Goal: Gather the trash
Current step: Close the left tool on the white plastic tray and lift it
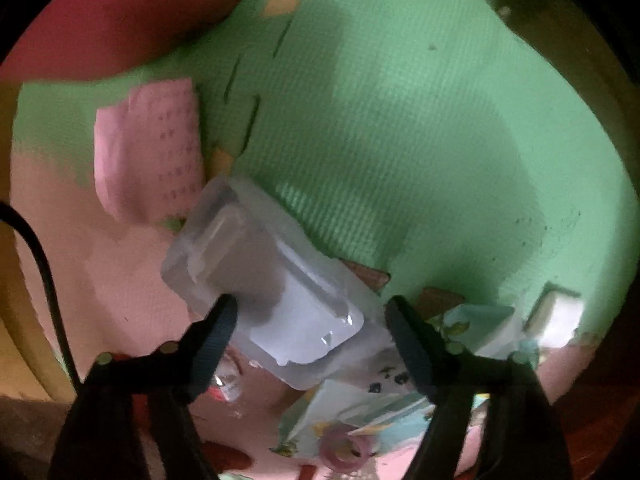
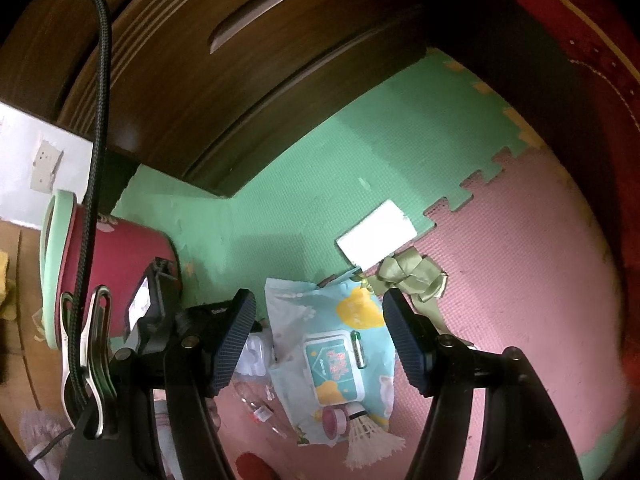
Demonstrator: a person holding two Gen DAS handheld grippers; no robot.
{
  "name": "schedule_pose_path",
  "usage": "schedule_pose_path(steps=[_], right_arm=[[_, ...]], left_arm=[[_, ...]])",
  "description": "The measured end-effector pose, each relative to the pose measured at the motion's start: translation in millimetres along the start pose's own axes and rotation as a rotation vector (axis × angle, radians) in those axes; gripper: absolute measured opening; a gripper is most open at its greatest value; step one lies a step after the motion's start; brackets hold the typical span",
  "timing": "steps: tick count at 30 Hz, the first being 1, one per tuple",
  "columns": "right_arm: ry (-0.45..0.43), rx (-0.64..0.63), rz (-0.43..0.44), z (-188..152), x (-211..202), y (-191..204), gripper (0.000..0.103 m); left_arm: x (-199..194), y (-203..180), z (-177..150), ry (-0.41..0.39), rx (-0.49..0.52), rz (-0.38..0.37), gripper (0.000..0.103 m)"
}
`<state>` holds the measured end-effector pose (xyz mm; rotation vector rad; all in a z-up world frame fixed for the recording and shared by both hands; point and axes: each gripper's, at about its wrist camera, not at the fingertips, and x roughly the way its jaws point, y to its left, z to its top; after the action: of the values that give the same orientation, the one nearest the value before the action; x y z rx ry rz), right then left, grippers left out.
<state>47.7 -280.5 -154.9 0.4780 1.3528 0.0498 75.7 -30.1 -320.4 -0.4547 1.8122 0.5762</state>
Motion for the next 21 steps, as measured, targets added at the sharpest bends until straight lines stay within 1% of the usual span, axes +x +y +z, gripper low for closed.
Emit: schedule_pose_path(steps=[1,2,3,4,5,6,7,8,10,11,12,13,15,16,18,19,20,21], right_arm=[[0.0,0.004,0.0,0.3,0.3,-1.0,0.068],[-0.001,0.008,0.0,0.6,0.6,-2.1,0.068],[-0.001,0.011,0.0,1.0,0.8,-2.6,0.068],[-0.003,0.012,0.0,1.4,0.7,-2.7,0.068],[-0.004,0.009,0.0,1.6,0.5,-2.4,0.068],[-0.006,0.005,0.001,1.7,0.0,-2.1,0.068],[-0.01,0.0,0.002,1.8,-0.7,-1.6,0.068],[-0.011,-0.003,0.002,1.8,-1.1,-1.4,0.068],[-0.016,-0.003,0.005,2.4,-2.1,-1.7,0.068],[-0.017,-0.004,0.005,2.7,-2.5,-2.6,0.068],[-0.018,-0.004,0.004,3.0,-2.7,-3.3,0.068],[-0.02,-0.005,0.003,3.3,-2.9,-4.2,0.068],[-0.02,-0.004,-0.001,4.0,-2.2,-5.8,0.068],[-0.017,0.0,-0.004,4.3,-1.6,-7.4,0.068],[-0.013,0.008,-0.005,4.9,-0.2,-10.3,0.068],[-0.012,0.01,-0.004,5.1,0.2,-11.3,0.068],[-0.011,0.01,-0.004,5.4,0.8,-11.3,0.068],[-0.009,0.009,-0.004,5.6,1.2,-11.6,0.068]], left_arm=[[-6.3,-5.0,0.1,-0.04,0.034,0.032,0.059],[-10.2,-8.5,0.2,-0.063,0.058,0.043,0.046],[-14.2,-11.6,0.5,-0.082,0.083,0.046,0.036],[-17.8,-13.5,1.9,-0.092,0.1,0.044,0.032],[-20.1,-14.4,2.6,-0.096,0.11,0.034,0.025],[-22.0,-15.4,2.3,-0.102,0.123,0.016,0.014],[-22.4,-16.6,2.1,-0.104,0.138,-0.011,0.008],[-22.1,-18.3,2.0,-0.096,0.164,-0.03,0.008],[-23.6,-23.9,-0.5,-0.115,0.225,-0.031,0.008],[-24.3,-32.0,-3.1,-0.13,0.281,-0.055,0.007],[-25.0,-41.8,-6.4,-0.128,0.346,-0.085,0.007],[-27.5,-50.3,-11.1,-0.133,0.394,-0.091,0.007],[-39.3,-61.1,-20.4,-0.197,0.484,-0.074,0.007],[-46.6,-65.8,-26.0,-0.241,0.535,-0.044,0.007],[-57.5,-68.0,-33.5,-0.302,0.605,0.007,0.009],[-63.8,-66.3,-35.9,-0.323,0.623,0.034,0.012],[-67.7,-64.8,-35.4,-0.326,0.624,0.044,0.024],[-70.8,-61.5,-34.1,-0.321,0.613,0.048,0.04]])
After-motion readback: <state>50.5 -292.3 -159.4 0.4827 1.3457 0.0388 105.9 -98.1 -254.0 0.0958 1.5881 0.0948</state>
